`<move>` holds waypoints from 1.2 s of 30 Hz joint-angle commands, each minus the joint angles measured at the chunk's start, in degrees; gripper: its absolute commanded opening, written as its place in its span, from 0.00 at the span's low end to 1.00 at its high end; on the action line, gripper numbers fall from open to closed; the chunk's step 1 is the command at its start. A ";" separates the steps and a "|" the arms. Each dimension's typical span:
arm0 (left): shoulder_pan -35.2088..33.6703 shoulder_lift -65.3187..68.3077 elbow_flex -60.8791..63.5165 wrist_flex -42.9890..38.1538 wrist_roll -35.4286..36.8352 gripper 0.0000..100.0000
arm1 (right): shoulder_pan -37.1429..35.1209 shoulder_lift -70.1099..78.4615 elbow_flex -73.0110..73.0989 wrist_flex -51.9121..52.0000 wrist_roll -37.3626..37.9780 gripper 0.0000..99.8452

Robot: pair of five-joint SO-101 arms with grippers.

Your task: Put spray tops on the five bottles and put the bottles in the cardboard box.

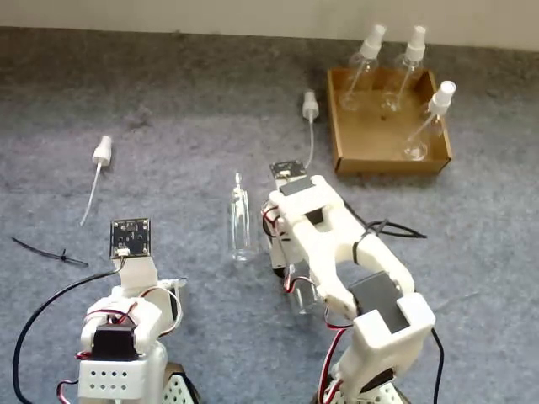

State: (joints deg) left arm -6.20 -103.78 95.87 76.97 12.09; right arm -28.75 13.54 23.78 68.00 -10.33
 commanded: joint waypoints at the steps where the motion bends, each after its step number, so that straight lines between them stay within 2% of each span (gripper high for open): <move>1: -0.31 -0.75 1.36 0.18 0.70 0.19 | 0.57 -6.11 0.13 -2.86 3.60 0.00; 7: 1.80 -0.84 1.36 0.18 0.09 0.19 | 3.03 -27.30 2.77 -3.56 5.63 0.00; 8: 2.07 -0.84 1.36 0.18 -1.85 0.19 | 4.26 -31.16 4.35 -4.44 5.80 0.00; 10: 1.45 -0.92 0.92 -0.44 -10.37 0.19 | 6.20 -38.90 9.01 -7.34 8.09 0.00; 11: -0.13 -0.92 0.31 -1.32 -16.26 0.19 | 6.99 -42.51 12.18 -9.63 9.23 0.00; 14: -11.30 -0.92 -1.98 -5.71 -36.13 0.18 | 7.87 -51.82 22.55 -15.43 12.92 0.00; 15: -14.29 -0.92 -3.38 -8.35 -39.38 0.18 | 7.87 -54.64 25.98 -17.01 14.24 0.00; 18: -22.46 -0.57 -8.92 -14.42 -38.77 0.18 | 7.69 -61.58 35.21 -21.41 17.76 0.00; 22: -28.26 4.44 -22.02 -15.30 -40.70 0.19 | 7.60 -64.48 44.09 -27.65 20.40 0.00; 24: -29.49 13.76 -30.20 -15.21 -40.70 0.19 | 7.60 -64.13 46.90 -30.99 20.40 0.00; 27: -29.85 36.09 -46.55 -12.92 -40.79 0.19 | 7.60 -63.87 49.01 -33.71 20.40 0.00; 32: -27.91 78.37 -85.58 2.02 -40.70 0.19 | 7.60 -64.31 49.63 -34.15 20.04 0.00; 36: -24.04 104.31 -117.23 14.15 -40.35 0.19 | 7.60 -64.31 49.71 -34.15 20.04 0.00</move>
State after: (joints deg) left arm -34.51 -30.81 16.48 79.69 -28.26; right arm -21.80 -49.58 73.71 35.30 9.27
